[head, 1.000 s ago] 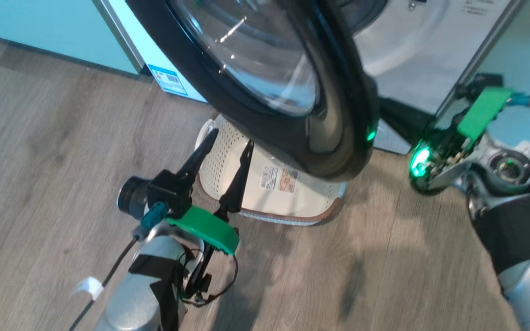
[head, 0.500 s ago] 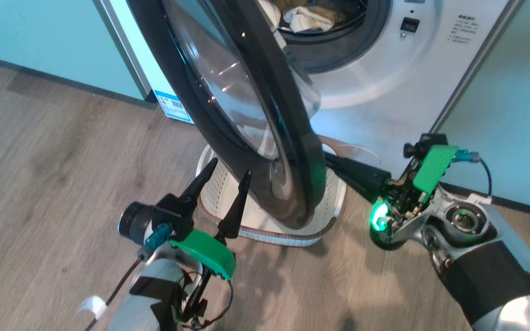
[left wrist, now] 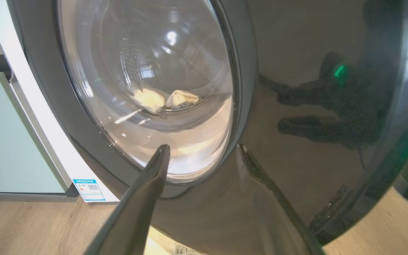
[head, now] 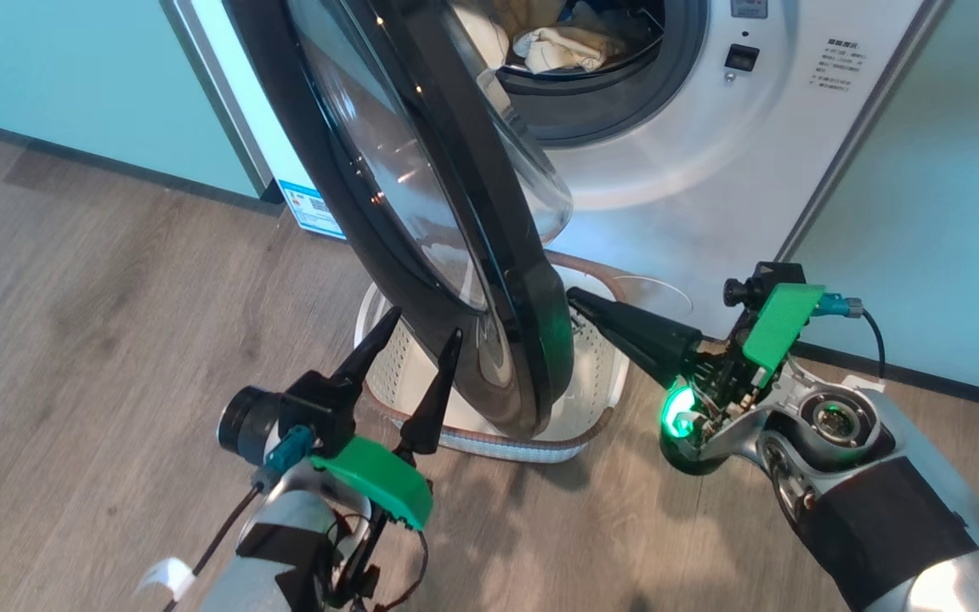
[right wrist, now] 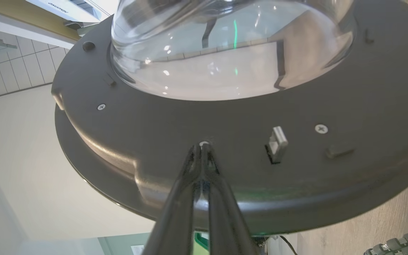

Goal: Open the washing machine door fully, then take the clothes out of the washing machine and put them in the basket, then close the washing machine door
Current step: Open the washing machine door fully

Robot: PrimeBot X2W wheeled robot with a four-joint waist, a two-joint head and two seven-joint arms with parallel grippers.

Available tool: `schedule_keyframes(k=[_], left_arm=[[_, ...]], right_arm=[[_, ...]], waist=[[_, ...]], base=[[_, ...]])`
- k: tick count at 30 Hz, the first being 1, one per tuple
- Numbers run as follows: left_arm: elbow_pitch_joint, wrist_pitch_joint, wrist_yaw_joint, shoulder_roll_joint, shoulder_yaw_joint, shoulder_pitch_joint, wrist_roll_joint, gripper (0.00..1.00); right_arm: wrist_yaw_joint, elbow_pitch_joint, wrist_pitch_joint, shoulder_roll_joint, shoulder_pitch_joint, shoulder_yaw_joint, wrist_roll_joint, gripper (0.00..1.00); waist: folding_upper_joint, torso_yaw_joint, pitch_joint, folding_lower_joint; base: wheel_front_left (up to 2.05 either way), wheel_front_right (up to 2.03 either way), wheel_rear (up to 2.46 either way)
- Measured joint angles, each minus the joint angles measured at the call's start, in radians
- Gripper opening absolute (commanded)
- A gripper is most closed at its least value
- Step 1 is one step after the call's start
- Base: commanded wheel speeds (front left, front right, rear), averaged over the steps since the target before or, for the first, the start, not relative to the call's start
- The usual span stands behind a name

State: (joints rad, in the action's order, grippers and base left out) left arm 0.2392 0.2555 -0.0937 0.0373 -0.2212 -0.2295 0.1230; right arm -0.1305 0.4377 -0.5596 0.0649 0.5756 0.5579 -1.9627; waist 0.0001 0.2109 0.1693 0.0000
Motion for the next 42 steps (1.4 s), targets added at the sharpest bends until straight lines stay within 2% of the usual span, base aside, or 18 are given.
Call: schedule_keyframes(k=[8, 13, 16, 17, 19, 21, 23, 27, 30, 33, 36, 40, 42], left_arm=[[0.0, 0.0, 0.0, 0.0, 0.022, 0.0, 0.0, 1.0], [0.001, 0.0, 0.0, 0.0, 0.024, -0.001, -0.007, 1.0], [0.001, 0.0, 0.0, 0.0, 0.026, -0.001, -0.007, 1.0], [0.001, 0.0, 0.0, 0.0, 0.027, -0.001, -0.007, 1.0], [0.001, 0.0, 0.0, 0.0, 0.029, -0.001, -0.007, 1.0], [0.001, 0.0, 0.0, 0.0, 0.031, -0.001, -0.007, 1.0], [0.001, 0.0, -0.001, 0.0, 0.039, -0.001, -0.007, 1.0], [0.001, 0.0, -0.001, 0.0, 0.06, -0.001, -0.009, 1.0], [0.001, 0.0, -0.002, 0.0, 0.065, -0.001, -0.009, 1.0], [-0.001, 0.0, -0.002, -0.001, 0.083, 0.0, -0.018, 1.0], [-0.002, 0.0, -0.002, 0.001, 0.095, 0.001, -0.018, 1.0], [-0.006, 0.0, -0.002, 0.0, 0.111, 0.004, -0.024, 1.0], [-0.005, 0.0, -0.002, 0.001, 0.12, 0.006, -0.027, 1.0]], right_arm=[[0.0, -0.029, 0.064, -0.001, 0.0, -0.055, 0.0, 0.0], [0.0, -0.117, 0.161, -0.001, -0.001, -0.174, 0.022, 0.0], [0.0, -0.226, 0.253, -0.002, -0.024, -0.266, 0.081, 0.0], [0.0, -0.268, 0.289, -0.002, -0.033, -0.292, 0.112, 0.3], [0.0, -0.36, 0.361, -0.002, -0.051, -0.336, 0.183, 1.0], [0.0, -0.45, 0.439, -0.002, -0.066, -0.371, 0.238, 1.0], [0.0, -0.525, 0.503, -0.002, -0.075, -0.381, 0.348, 1.0], [0.0, -0.602, 0.65, 0.021, -0.105, -0.358, 0.545, 1.0], [0.0, -0.613, 0.779, 0.117, -0.129, -0.278, 0.751, 1.0], [0.0, -0.566, 0.812, 0.175, -0.168, -0.258, 0.994, 1.0], [0.0, -0.522, 0.815, 0.137, -0.242, -0.37, 1.268, 1.0], [0.0, -0.472, 0.815, 0.049, -0.36, -0.482, 1.519, 1.0], [0.0, -0.461, 0.815, 0.041, -0.396, -0.52, 1.587, 1.0]], waist=[[0.0, -0.009, 0.013, 0.0001], [0.0, -0.018, 0.015, 0.0001], [0.0, -0.022, 0.013, 0.0], [0.0, -0.024, 0.012, 0.0001], [0.0, -0.028, 0.012, 0.0], [0.0, -0.032, 0.012, 0.0001], [0.0, -0.038, 0.012, 0.0], [0.0, -0.051, 0.012, 0.0], [0.0, -0.059, 0.01, 0.0001], [0.0, -0.07, 0.004, 0.0], [0.0, -0.083, 0.0, 0.0001], [0.0, -0.099, -0.005, 0.0], [0.0, -0.103, -0.008, 0.0]], base=[[0.0, 0.0, 0.0], [0.0, 0.0, 0.0], [0.0, 0.0, 0.0], [0.0, 0.0, 0.0], [0.0, 0.0, 0.0], [0.0, 0.0, 0.0], [0.0, 0.0, 0.0], [0.0, 0.0, 0.0], [0.0, 0.0, 0.0], [0.0, 0.0, 0.0], [0.0, 0.0, 0.0], [0.0, 0.0, 0.0], [0.0, 0.0, 0.0]])
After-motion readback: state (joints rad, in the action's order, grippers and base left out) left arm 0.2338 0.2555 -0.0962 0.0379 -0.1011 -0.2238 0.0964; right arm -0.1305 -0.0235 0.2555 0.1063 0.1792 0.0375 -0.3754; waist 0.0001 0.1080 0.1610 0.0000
